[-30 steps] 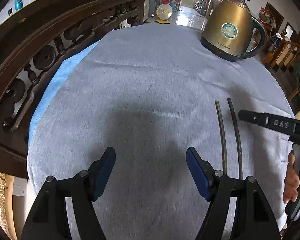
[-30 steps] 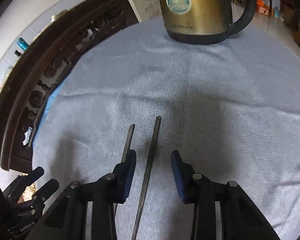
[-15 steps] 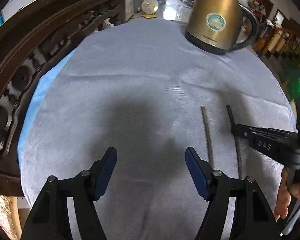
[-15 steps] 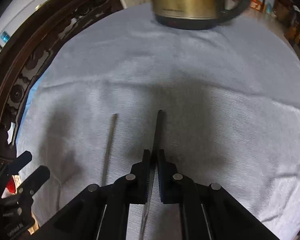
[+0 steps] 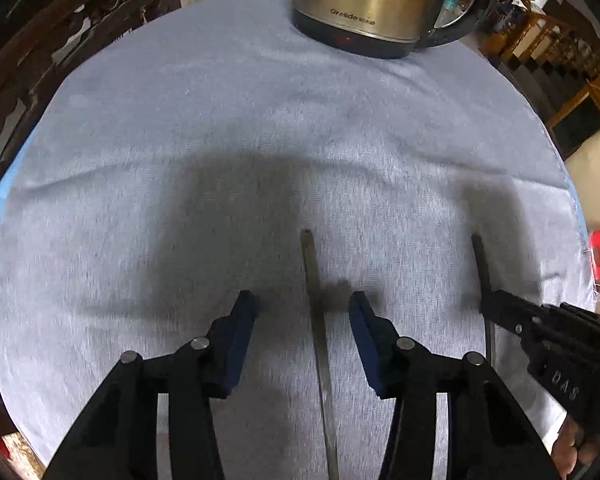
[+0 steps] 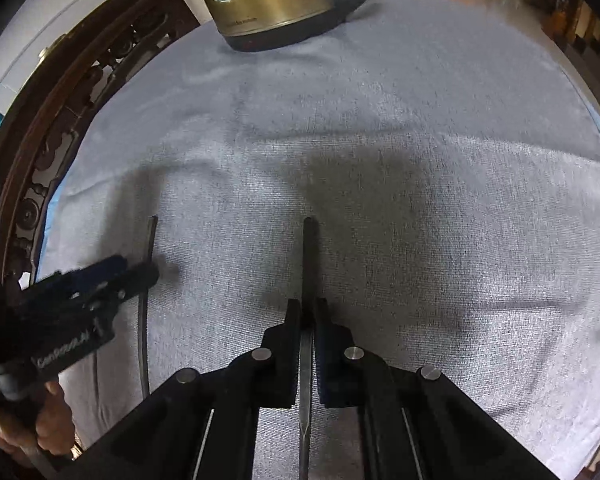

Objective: Organize utensils
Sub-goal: 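Grasp one dark chopstick with the right tool while the left tool grasps the other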

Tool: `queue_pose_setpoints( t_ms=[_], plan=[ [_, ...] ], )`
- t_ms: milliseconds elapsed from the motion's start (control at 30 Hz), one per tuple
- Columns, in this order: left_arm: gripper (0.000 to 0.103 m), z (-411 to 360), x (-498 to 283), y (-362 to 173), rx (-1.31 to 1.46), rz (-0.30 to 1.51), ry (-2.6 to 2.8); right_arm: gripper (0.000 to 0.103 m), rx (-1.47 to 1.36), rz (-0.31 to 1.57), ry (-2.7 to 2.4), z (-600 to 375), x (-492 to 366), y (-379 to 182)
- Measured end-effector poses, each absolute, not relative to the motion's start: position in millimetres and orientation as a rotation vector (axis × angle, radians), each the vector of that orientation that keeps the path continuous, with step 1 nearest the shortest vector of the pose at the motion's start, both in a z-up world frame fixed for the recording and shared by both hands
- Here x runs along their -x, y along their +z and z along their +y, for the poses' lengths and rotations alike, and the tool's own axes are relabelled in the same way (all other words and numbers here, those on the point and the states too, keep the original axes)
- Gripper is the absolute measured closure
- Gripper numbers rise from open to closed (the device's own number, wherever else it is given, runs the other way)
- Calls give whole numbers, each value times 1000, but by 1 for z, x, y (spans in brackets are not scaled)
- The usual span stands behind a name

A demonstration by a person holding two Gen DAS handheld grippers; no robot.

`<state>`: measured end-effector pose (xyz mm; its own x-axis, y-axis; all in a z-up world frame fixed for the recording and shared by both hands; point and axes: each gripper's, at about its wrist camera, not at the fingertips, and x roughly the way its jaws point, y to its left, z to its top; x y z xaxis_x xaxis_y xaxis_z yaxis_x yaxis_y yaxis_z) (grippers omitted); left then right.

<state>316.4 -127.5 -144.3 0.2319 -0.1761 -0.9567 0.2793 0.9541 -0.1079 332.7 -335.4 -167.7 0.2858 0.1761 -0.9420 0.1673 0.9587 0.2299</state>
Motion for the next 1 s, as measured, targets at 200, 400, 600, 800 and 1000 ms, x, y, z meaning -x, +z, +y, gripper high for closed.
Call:
queue_pose_setpoints(
  t_ms=[200, 400, 600, 800, 1000],
  plan=[
    [78, -133, -324, -141, -126, 1293, -310, 96, -324, 1285, 9, -336, -326, -167],
    [96, -139, -322, -139, -216, 1289, -353, 96, -337, 1284, 4, -337, -317, -166],
    [98, -126, -305, -126, -198, 1234, -359, 96, -364, 1204, 35, -340, -296, -155],
    [98, -95, -279, -80, -143, 1068, -351, 96, -396, 1067, 46, -354, -262, -126],
    [98, -66, -233, -30, -80, 914, -361, 96, -438, 923, 36, -370, -216, -91]
  ],
)
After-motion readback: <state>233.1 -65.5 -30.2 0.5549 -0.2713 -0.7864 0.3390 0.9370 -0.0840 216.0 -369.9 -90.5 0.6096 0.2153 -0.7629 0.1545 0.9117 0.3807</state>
